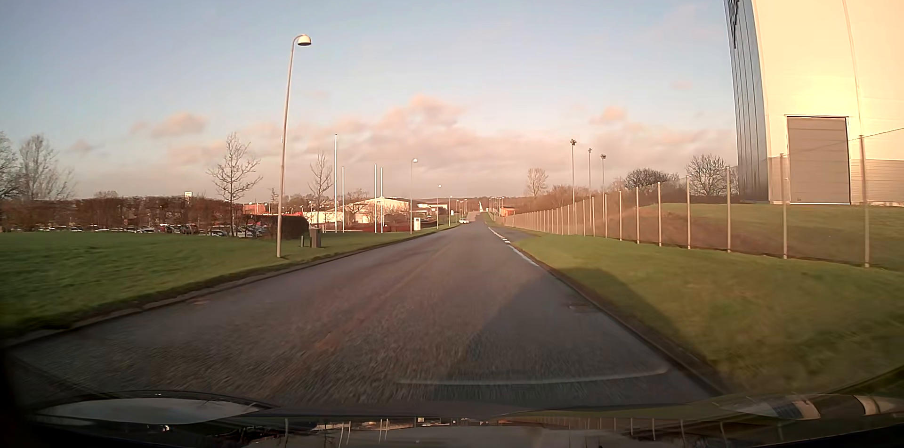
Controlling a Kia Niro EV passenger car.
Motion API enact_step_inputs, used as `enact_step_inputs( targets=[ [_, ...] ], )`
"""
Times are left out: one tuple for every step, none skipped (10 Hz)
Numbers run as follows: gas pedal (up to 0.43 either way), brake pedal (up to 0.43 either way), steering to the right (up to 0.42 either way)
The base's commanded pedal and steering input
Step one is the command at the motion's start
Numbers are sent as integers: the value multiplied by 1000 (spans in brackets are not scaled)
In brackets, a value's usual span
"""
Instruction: Follow the waypoints while adhering to traffic rules and regulations
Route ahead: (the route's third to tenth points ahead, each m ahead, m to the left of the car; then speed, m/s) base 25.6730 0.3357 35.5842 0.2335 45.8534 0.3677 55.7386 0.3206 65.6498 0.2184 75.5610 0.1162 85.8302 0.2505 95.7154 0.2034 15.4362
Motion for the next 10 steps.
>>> enact_step_inputs(
  targets=[
    [118, 0, 4],
    [118, 0, 4],
    [118, 0, 3],
    [118, 0, 3],
    [118, 0, 2],
    [118, 0, 3],
    [118, 0, 2],
    [118, 0, 3],
    [118, 0, 3],
    [118, 0, 3]
  ],
)
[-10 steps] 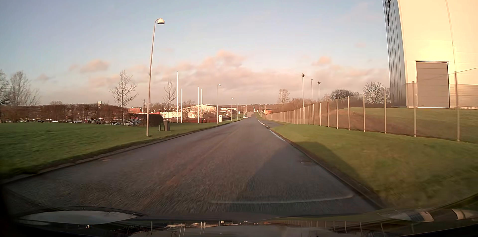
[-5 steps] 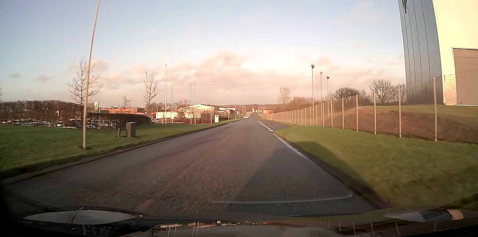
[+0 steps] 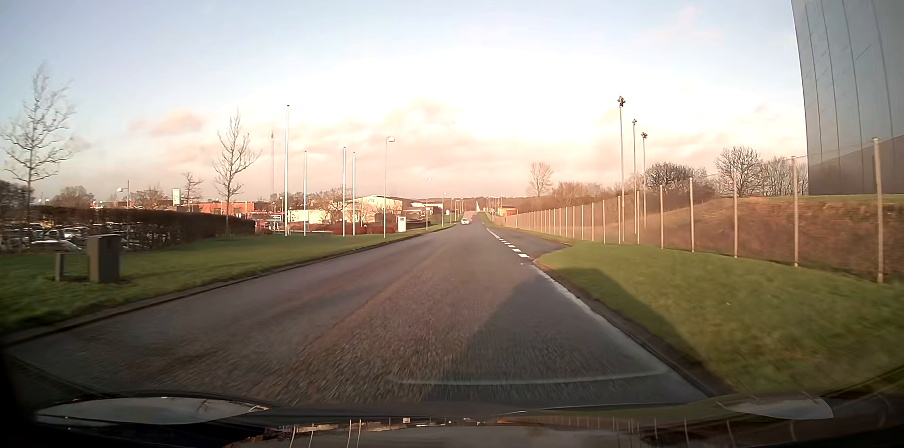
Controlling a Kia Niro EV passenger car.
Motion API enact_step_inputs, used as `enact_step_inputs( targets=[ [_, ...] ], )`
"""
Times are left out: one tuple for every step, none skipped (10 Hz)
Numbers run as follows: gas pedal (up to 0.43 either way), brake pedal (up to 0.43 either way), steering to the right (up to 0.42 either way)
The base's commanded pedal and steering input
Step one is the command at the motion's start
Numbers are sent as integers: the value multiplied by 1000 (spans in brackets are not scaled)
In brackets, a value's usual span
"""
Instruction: Follow the waypoints while adhering to traffic rules and regulations
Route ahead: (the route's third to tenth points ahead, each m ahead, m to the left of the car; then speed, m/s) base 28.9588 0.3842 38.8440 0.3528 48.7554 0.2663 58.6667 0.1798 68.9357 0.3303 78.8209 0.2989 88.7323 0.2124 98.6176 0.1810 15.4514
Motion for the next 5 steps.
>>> enact_step_inputs(
  targets=[
    [118, 0, 3],
    [118, 0, 3],
    [118, 0, 3],
    [118, 0, 3],
    [118, 0, 3]
  ],
)
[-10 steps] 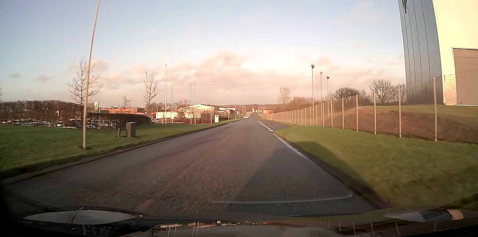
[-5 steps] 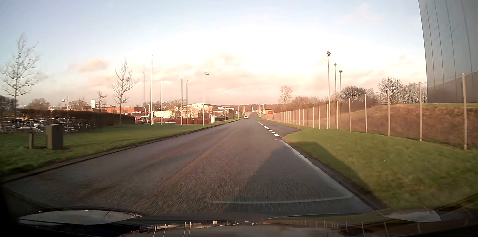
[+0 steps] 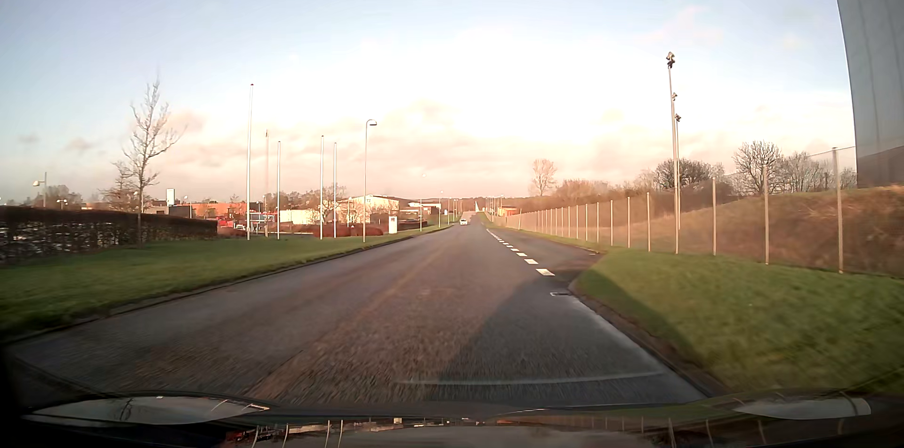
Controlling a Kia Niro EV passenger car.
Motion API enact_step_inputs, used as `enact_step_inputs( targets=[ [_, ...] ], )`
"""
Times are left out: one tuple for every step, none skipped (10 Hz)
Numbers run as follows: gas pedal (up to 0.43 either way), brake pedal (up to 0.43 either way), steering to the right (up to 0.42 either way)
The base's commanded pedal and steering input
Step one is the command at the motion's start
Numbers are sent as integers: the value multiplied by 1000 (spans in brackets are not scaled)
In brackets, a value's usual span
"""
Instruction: Follow the waypoints while adhering to traffic rules and regulations
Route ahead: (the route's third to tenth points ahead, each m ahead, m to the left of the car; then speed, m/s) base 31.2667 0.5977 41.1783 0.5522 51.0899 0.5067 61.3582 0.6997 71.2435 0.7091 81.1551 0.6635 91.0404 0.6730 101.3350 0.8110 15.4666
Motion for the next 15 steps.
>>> enact_step_inputs(
  targets=[
    [118, 0, 3],
    [118, 0, 3],
    [118, 0, 2],
    [118, 0, 2],
    [118, 0, 1],
    [118, 0, 2],
    [118, 0, 1],
    [118, 0, 1],
    [118, 0, 1],
    [118, 0, 1],
    [118, 0, 1],
    [118, 0, 1],
    [118, 0, 1],
    [118, 0, 1],
    [118, 0, 1]
  ],
)
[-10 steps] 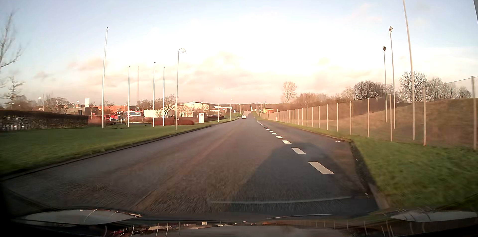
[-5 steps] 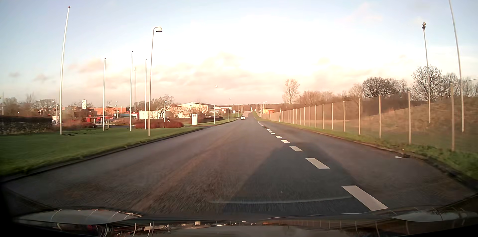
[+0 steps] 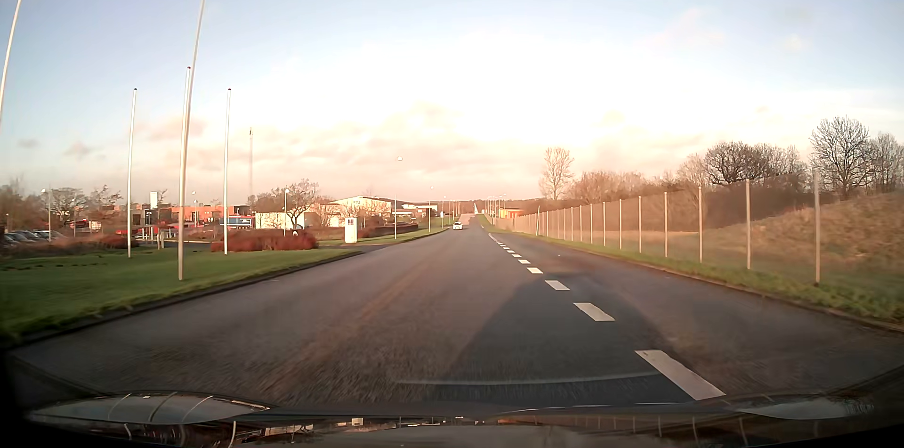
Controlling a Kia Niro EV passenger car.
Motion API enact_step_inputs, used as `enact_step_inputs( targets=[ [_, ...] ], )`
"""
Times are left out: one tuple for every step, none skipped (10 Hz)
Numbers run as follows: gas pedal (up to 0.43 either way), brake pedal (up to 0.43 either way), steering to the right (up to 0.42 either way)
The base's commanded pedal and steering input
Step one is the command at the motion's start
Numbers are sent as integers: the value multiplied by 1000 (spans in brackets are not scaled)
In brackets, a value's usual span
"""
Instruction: Follow the waypoints while adhering to traffic rules and regulations
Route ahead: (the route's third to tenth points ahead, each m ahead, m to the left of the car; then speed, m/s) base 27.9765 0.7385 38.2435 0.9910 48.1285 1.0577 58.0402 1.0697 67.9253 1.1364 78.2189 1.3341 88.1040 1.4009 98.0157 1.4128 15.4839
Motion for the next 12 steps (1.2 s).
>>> enact_step_inputs(
  targets=[
    [118, 0, 1],
    [118, 0, 1],
    [118, 0, 1],
    [118, 0, 1],
    [118, 0, 1],
    [118, 0, 0],
    [118, 0, -1],
    [118, 0, -1],
    [118, 0, -1],
    [130, 0, -1],
    [130, 0, -1],
    [130, 0, -1]
  ],
)
